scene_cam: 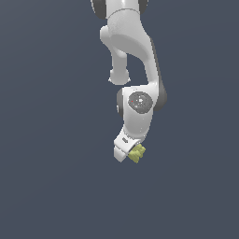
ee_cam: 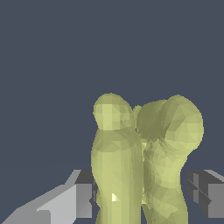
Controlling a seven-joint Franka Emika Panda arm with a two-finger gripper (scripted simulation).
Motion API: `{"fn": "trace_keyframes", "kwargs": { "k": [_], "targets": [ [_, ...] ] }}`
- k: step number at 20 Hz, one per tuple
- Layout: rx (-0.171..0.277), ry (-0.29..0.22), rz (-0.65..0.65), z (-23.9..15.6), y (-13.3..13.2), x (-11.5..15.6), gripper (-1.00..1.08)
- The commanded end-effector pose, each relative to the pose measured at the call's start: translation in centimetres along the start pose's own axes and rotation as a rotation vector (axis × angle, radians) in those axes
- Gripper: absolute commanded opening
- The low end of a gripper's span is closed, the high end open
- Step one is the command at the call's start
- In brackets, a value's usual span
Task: Pick up the object and move it to a goal position.
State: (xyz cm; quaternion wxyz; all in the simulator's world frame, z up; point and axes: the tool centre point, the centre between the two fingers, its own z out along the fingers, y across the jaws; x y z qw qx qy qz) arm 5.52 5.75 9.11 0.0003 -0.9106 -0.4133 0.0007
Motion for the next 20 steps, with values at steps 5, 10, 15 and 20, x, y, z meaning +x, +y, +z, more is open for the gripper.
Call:
{"fn": "trace_keyframes", "kwargs": {
  "k": [5,10,15,20],
  "targets": [
    [-0.002,0.001,0.000,-2.3,-1.4,0.1,-1.00],
    [-0.002,0.000,-0.001,-5.4,-3.5,0.1,-1.00],
    [-0.003,-0.001,-0.001,-9.9,-6.5,0.2,-1.00],
    [-0.003,-0.001,-0.001,-15.0,-9.7,0.3,-1.00]
  ]
}}
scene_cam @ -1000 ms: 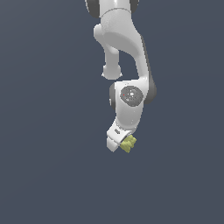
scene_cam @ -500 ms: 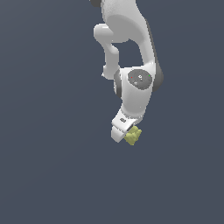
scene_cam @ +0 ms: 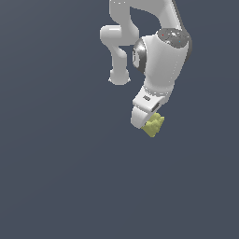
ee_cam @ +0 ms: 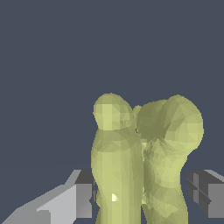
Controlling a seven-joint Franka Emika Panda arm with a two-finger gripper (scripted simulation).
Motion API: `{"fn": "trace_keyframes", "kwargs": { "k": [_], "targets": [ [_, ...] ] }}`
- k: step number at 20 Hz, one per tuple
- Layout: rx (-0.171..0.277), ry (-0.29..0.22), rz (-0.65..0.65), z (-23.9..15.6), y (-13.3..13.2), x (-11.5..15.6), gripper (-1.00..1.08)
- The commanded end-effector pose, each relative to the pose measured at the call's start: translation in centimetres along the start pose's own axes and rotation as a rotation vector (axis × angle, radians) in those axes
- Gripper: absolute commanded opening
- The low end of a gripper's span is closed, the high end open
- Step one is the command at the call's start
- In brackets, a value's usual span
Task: Pick up the object and move it to a goal position.
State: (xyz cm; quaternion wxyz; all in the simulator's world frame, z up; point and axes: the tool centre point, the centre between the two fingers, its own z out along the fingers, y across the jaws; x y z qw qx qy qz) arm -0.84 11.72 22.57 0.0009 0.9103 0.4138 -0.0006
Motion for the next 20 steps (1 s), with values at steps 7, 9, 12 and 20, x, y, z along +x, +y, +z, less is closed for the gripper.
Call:
{"fn": "trace_keyframes", "kwargs": {
  "k": [7,9,12,20],
  "targets": [
    [0.000,0.000,-0.001,-7.6,-4.8,0.3,-1.00],
    [0.000,0.001,-0.001,-8.9,-5.6,0.4,-1.00],
    [0.001,0.001,0.000,-10.5,-6.5,0.5,-1.00],
    [0.001,0.002,0.000,-12.0,-7.3,0.7,-1.00]
  ]
}}
